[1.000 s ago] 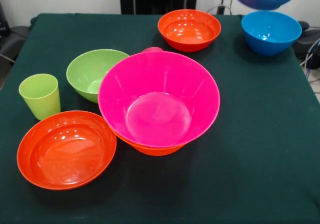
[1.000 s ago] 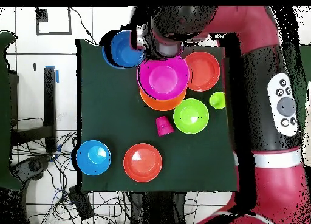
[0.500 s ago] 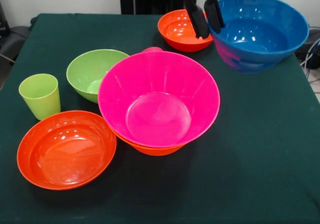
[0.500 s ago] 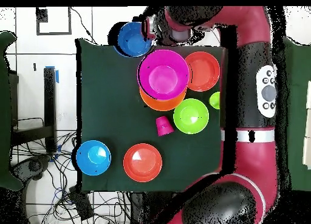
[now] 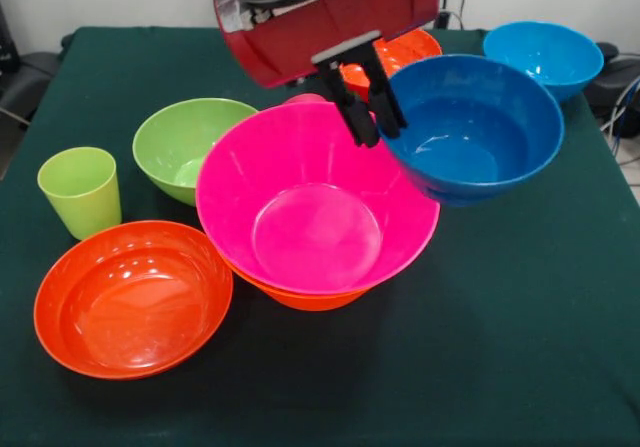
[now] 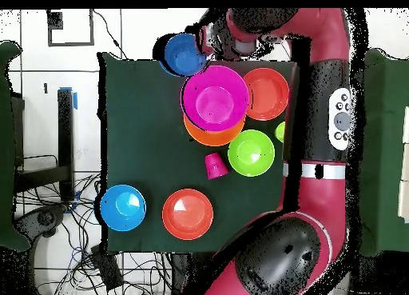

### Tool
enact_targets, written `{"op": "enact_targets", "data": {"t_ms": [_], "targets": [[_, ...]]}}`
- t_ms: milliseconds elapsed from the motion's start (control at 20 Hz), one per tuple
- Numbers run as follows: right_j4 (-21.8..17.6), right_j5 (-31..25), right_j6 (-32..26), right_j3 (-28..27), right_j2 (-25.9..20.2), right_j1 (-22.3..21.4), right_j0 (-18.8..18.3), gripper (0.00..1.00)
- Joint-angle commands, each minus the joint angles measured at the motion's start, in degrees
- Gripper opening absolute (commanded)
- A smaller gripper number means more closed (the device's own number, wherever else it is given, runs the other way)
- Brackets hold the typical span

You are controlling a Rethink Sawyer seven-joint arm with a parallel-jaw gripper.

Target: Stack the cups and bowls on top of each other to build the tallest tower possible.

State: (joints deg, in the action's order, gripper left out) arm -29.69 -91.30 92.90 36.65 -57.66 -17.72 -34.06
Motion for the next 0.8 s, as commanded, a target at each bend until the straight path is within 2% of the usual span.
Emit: {"op": "enact_targets", "data": {"t_ms": [50,500,800], "targets": [[-6.8,-6.0,-24.4,-6.1,2.2,1.5,0.4,0.00],[-7.1,-6.2,-26.3,-7.5,1.8,1.8,0.3,0.00],[-9.0,-9.7,-32.0,-10.5,1.0,3.4,0.7,0.00]]}}
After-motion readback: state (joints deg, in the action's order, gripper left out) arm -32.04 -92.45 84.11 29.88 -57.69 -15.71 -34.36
